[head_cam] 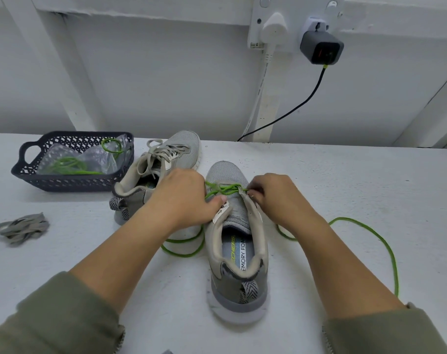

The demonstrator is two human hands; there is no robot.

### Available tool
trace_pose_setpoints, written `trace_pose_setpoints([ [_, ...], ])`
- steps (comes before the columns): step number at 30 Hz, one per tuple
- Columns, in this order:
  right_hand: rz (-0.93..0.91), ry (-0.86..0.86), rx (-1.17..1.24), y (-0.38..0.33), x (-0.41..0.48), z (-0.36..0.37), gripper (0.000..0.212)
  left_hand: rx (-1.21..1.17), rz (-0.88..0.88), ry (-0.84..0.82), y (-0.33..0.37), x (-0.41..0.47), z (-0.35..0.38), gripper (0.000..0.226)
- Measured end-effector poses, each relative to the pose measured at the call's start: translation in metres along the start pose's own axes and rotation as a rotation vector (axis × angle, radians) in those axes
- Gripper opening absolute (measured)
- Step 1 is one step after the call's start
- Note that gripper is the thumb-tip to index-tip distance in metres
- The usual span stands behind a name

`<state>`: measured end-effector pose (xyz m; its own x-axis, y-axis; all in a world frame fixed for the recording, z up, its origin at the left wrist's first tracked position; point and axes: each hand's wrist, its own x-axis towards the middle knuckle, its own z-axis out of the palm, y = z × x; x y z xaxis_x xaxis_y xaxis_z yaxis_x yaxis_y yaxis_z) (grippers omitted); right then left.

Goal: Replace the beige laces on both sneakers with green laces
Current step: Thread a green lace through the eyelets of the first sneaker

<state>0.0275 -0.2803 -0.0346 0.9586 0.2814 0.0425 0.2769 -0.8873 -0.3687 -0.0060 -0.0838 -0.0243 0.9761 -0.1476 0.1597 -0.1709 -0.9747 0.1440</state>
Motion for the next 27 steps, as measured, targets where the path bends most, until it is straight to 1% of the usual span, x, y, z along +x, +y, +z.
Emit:
trace_pose_setpoints([
  [3,0.387,-0.009,-0.158,0.01,-0.003,-0.008,0.012,0.005,-0.001,0.004,-0.001,0.0,0.0,0.059],
  [4,0.431,0.009,-0.172,0.01,-0.005,-0.011,0.01,0.005,-0.004,0.002,-0.001,0.0,0.0,0.059],
  [5,0.39,0.036,-0.143,0.008,-0.005,-0.013,0.007,0.005,-0.008,-0.001,-0.001,0.0,0.0,0.059],
  [7,0.177,0.056,0.035,-0.001,-0.002,-0.013,0.02,0.004,-0.012,-0.006,0.0,0.0,0.0,0.059],
  [8,0.09,0.01,0.132,-0.005,-0.001,-0.012,0.028,0.006,-0.012,-0.008,0.0,0.0,0.0,0.059],
  [9,0.035,-0.033,0.162,-0.006,0.0,-0.009,0.036,0.007,-0.01,-0.01,0.0,0.0,-0.001,0.06],
  [10,0.01,-0.049,0.107,-0.005,0.001,-0.005,0.044,0.007,-0.01,-0.012,0.0,0.0,-0.001,0.06],
  [11,0.018,-0.024,-0.002,-0.003,0.001,-0.003,0.053,0.005,-0.012,-0.011,0.001,0.0,-0.001,0.061],
  [13,0.097,0.121,-0.188,-0.001,-0.003,-0.004,0.071,0.002,-0.017,-0.007,0.001,0.0,-0.001,0.061],
  [14,0.102,0.193,-0.195,-0.004,-0.005,-0.006,0.077,0.002,-0.021,-0.008,0.001,-0.001,-0.001,0.06],
  [15,0.061,0.251,-0.152,-0.008,-0.006,-0.007,0.079,0.001,-0.025,-0.012,0.001,-0.001,-0.001,0.06],
  [16,-0.013,0.278,-0.108,-0.011,-0.007,-0.007,0.077,-0.001,-0.029,-0.016,0.001,-0.001,-0.002,0.06],
  [17,-0.092,0.263,-0.095,-0.013,-0.006,-0.005,0.069,-0.001,-0.03,-0.02,0.002,-0.001,-0.002,0.06],
  [18,-0.155,0.217,-0.12,-0.014,-0.004,-0.004,0.057,0.004,-0.029,-0.025,0.002,-0.001,-0.003,0.06],
  [20,-0.164,0.095,-0.2,-0.01,-0.001,0.0,0.03,0.016,-0.031,-0.035,0.002,-0.001,-0.003,0.06],
  [21,-0.13,0.043,-0.217,-0.005,0.0,0.0,0.025,0.014,-0.034,-0.038,0.002,-0.001,-0.003,0.06],
  [24,0.053,-0.032,-0.26,0.005,0.0,-0.006,0.028,-0.006,-0.048,-0.053,0.003,-0.002,-0.002,0.059],
  [25,0.087,-0.036,-0.223,0.008,0.0,-0.009,0.03,-0.005,-0.05,-0.061,0.003,-0.002,-0.002,0.058],
  [27,0.066,-0.026,-0.015,0.009,0.0,-0.015,0.032,-0.025,-0.045,-0.061,0.002,0.0,-0.003,0.053],
])
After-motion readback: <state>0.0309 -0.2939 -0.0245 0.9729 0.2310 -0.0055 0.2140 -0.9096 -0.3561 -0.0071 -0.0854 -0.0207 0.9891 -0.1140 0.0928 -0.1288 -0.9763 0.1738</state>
